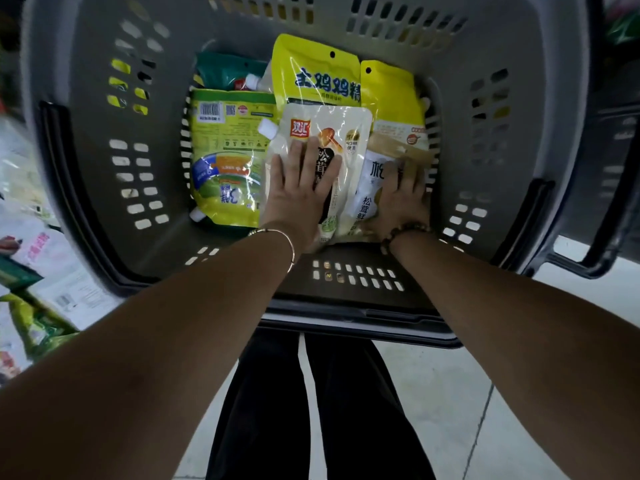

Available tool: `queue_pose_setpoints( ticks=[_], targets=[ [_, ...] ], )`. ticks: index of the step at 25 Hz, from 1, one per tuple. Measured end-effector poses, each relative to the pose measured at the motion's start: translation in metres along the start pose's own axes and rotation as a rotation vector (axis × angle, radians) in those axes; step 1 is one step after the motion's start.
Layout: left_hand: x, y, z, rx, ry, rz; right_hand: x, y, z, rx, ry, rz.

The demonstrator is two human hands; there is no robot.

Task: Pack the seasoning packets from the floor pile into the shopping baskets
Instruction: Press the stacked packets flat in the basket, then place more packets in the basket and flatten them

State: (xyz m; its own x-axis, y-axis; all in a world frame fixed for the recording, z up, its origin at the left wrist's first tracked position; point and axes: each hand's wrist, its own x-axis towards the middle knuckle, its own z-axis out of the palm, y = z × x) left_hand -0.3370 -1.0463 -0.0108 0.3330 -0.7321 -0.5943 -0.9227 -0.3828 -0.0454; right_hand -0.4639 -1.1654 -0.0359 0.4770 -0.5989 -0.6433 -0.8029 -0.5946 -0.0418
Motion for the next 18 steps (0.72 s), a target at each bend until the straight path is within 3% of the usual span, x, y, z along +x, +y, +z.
queue_pose_setpoints(
  ticks=[3,7,11,18],
  targets=[
    [0.0,0.002,0.007,0.008,0.034,0.001,0.0,-0.003,0.013,-0.052,0.093,0.04],
    [0.002,-0.001,-0.007,-0.033,-0.017,0.005,-0.005,0.001,0.003,0.023,-0.021,0.034],
    [-0.006,-0.018,-0.035,-0.258,-0.048,0.042,-0.023,0.0,-0.022,0.102,-0.038,-0.034],
    [-0.094,-0.051,-0.079,-0.713,0.156,-0.276,-0.077,-0.044,-0.084,0.152,0.003,-0.205]
  ],
)
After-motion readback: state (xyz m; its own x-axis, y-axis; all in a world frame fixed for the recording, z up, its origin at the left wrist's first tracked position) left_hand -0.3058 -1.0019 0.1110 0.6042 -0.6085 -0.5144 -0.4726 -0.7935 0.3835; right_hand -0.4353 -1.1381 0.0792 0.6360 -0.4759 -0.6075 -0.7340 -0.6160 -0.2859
